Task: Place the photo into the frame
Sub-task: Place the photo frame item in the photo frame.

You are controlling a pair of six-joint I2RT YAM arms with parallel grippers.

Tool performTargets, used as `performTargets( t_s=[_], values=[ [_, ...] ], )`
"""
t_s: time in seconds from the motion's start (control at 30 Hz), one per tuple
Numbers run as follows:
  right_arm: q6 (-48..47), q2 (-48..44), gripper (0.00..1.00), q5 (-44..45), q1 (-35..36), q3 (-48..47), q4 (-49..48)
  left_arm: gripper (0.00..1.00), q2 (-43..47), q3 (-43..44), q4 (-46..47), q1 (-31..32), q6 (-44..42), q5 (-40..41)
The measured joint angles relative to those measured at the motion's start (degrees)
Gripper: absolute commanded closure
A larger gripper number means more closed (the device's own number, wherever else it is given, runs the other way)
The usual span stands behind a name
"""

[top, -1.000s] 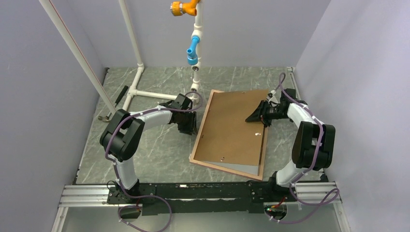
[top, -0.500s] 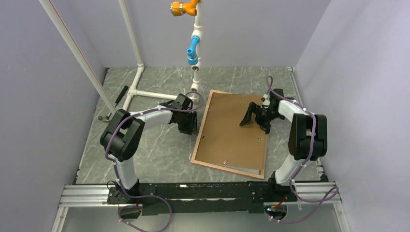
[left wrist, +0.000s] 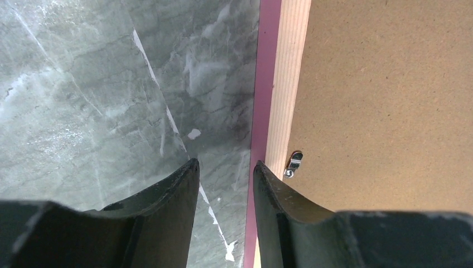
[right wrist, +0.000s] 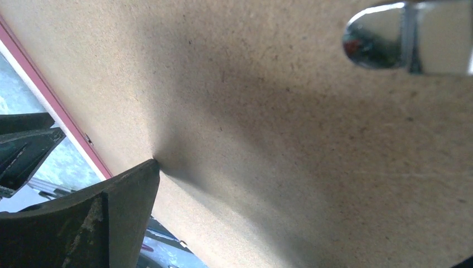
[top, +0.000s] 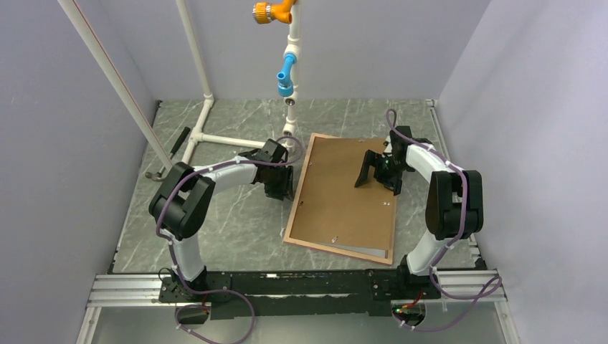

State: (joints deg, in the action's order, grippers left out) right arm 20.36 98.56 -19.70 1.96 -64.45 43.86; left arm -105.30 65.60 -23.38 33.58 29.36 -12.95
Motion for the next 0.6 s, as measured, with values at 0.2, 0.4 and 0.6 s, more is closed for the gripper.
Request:
performTargets(
  t_s=[0.2,0.4,0.6],
  values=[
    [0.44,-0.13,0.00,1.68,0.39,-0.79,1.14,0.54,0.02,0.33,-0.90,0.26,0.02,0.96],
    [1.09,-1.73,0.00,3.26,0.92,-0.87,1.92,0.54,0.02,0.46,-1.51,0.26,0.02,1.44],
    [1.51,-4.83,0.00,6.62,1.20,-1.95,4.68,0.54,0.02,0.63,-1.92,0.26,0.02,2.05]
  ],
)
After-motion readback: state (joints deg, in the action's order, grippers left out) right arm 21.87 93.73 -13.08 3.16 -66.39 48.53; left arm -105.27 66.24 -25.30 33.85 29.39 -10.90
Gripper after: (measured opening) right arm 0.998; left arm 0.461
